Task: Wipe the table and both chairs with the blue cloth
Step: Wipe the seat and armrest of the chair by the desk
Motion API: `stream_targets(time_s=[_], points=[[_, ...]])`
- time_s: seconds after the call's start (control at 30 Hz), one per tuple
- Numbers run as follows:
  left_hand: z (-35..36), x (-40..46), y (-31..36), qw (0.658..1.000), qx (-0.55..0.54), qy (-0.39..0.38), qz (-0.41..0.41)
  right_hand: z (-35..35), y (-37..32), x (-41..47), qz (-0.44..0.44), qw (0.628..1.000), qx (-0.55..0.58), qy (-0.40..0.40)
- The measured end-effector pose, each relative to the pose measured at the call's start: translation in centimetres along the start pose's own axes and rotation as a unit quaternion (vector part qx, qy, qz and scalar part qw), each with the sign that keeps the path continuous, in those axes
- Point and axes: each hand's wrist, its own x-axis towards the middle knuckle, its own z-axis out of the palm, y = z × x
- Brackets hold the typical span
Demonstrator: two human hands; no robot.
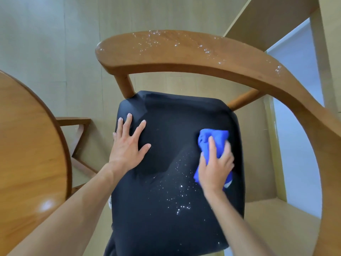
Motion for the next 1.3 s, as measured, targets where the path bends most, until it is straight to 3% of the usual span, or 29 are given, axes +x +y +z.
stream_targets(time_s=[0.07,0.17,0.27,0.33,0.4,0.53,0.7,0.8,0.93,1.03,1.1,1.17,1.3], points=[[-0.3,-0.2,-0.4,1.000,-0.005,-0.002,0.018,0.2,-2.6,-6.1,-0.114,0.992,0.022,-0.044],[-0.2,-1.2,-1.2,0.999,-0.002,-0.006,0.031,-0.3,-3.7,-13.9,-0.354,0.925,0.052,-0.130],[0.5,-2.6,-1.8,0.999,0.001,-0.010,0.033,-0.4,-1.8,-11.7,-0.492,0.847,0.027,-0.199],[0.6,-2.9,-1.6,1.000,0.003,-0.016,0.025,-0.8,-1.6,-7.0,-0.538,0.817,0.011,-0.208],[0.5,-2.8,-1.5,1.000,0.001,-0.021,0.011,-0.3,-1.9,-1.5,-0.485,0.846,0.029,-0.221],[0.5,-2.9,-1.6,1.000,0.001,-0.016,0.016,0.5,-3.3,7.6,-0.263,0.959,0.023,-0.099],[0.5,-3.0,-2.0,0.999,-0.040,-0.011,0.033,1.4,-6.9,6.6,-0.120,0.991,0.011,-0.054],[-0.1,-2.7,-2.4,0.994,-0.097,0.007,0.040,1.4,-7.2,-2.3,-0.235,0.969,0.040,-0.067],[-0.7,-3.2,-2.7,0.993,-0.117,0.013,0.032,-0.6,-4.0,-14.5,-0.471,0.858,0.022,-0.204],[-0.5,-4.3,-2.7,0.991,-0.129,0.018,0.014,-0.5,-2.7,-12.7,-0.578,0.789,0.028,-0.208],[-0.2,-4.5,-3.0,0.991,-0.134,0.023,0.017,0.5,-3.7,-8.4,-0.615,0.767,0.038,-0.179],[0.2,-4.4,-3.3,0.990,-0.134,0.033,0.020,1.7,-5.6,-3.2,-0.585,0.796,0.039,-0.149],[0.6,-4.6,-3.2,0.991,-0.130,0.039,0.020,3.2,-9.9,6.6,-0.389,0.917,0.000,-0.088]])
